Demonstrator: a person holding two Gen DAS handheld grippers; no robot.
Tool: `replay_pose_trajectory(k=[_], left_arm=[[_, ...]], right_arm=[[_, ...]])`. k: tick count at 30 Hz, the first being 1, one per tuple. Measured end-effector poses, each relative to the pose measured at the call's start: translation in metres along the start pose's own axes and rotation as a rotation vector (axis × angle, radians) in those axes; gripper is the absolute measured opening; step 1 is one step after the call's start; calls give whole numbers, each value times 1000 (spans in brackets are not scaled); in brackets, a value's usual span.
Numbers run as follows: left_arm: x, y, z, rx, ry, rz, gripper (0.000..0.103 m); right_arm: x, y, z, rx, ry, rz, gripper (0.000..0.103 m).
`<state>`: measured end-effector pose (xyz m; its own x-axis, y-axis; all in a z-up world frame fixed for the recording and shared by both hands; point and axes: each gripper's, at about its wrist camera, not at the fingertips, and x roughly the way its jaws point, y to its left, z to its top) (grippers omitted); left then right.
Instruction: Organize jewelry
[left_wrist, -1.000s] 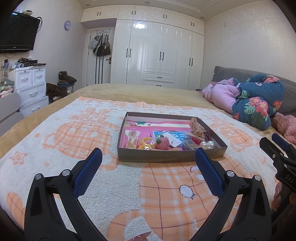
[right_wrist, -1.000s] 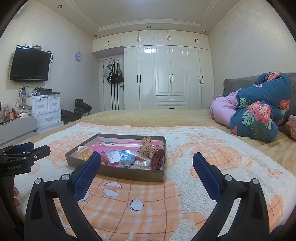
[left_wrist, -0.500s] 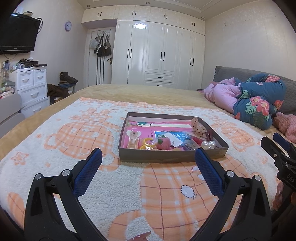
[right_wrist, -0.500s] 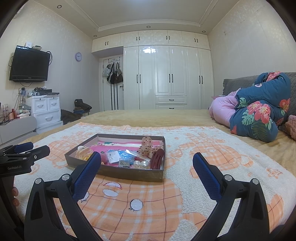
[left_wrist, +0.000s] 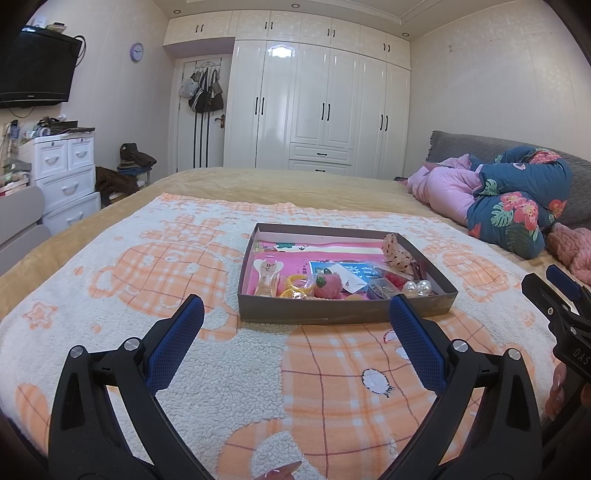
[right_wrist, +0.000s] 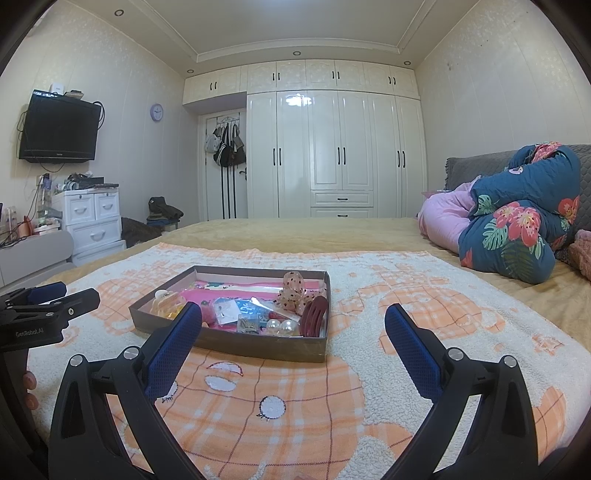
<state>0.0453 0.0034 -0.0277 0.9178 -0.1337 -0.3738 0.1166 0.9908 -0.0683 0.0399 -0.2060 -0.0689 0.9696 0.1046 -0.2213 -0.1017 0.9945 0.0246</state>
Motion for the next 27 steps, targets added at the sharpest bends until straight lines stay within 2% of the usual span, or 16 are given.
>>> replay_pose_trajectory(k=[27], left_arm=[[-2,2,1,-1,-3,3,92]], right_arm=[[1,0,-3,-5,4,1,97]])
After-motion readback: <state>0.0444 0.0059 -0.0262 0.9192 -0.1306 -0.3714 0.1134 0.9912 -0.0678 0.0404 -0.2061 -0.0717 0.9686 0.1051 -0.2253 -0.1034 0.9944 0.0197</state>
